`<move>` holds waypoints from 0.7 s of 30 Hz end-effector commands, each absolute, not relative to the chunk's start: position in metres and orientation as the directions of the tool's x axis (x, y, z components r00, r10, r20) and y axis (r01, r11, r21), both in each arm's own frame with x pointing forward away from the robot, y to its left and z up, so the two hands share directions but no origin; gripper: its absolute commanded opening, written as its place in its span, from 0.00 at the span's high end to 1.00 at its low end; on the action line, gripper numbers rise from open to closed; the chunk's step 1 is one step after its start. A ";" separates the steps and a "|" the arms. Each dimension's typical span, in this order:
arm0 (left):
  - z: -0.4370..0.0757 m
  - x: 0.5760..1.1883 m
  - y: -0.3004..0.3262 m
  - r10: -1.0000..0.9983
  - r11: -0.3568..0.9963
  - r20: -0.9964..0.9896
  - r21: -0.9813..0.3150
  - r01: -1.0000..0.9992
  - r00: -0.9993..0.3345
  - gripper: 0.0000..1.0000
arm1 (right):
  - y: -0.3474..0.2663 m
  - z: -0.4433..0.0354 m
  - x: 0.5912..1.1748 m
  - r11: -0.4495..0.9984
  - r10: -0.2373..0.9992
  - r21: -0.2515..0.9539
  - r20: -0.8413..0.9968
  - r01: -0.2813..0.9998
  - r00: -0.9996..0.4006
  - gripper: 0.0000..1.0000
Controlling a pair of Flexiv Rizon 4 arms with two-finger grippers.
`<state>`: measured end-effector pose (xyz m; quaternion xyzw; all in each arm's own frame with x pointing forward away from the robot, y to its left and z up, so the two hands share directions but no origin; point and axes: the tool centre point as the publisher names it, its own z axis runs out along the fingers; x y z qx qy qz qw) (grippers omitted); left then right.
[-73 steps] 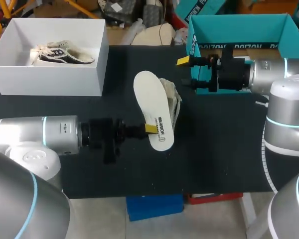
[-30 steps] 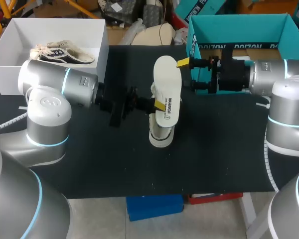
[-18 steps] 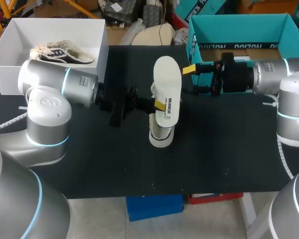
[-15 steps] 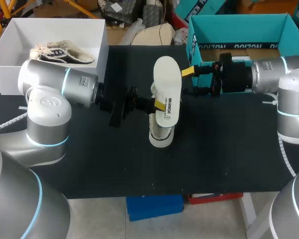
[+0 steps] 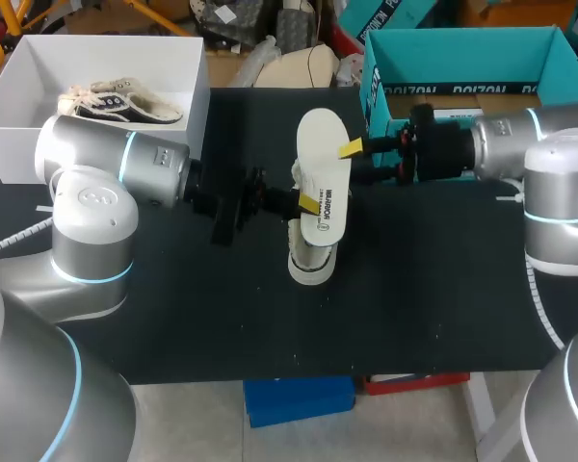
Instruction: Take the shoe out of the shoebox, open the shoe tongue, remove and reinsert the insole, then place the shoe into the shoebox
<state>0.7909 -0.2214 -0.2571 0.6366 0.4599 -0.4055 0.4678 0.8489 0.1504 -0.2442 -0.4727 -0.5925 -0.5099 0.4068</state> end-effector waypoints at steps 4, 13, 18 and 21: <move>-0.257 0.791 -0.222 0.210 -0.140 -0.945 0.223 0.965 0.250 1.00 | 0.167 -0.238 0.853 0.051 0.158 0.223 0.961 0.973 -0.229 0.35; -0.257 0.791 -0.222 0.210 -0.140 -0.945 0.223 0.965 0.250 1.00 | 0.173 -0.246 0.851 0.048 0.153 0.214 0.964 0.976 -0.219 0.53; -0.257 0.791 -0.222 0.210 -0.140 -0.945 0.223 0.965 0.250 1.00 | 0.174 -0.250 0.848 0.044 0.150 0.206 0.966 0.978 -0.210 0.55; -0.257 0.791 -0.222 0.210 -0.140 -0.945 0.223 0.965 0.250 1.00 | 0.174 -0.251 0.846 0.044 0.153 0.199 0.967 0.979 -0.204 0.59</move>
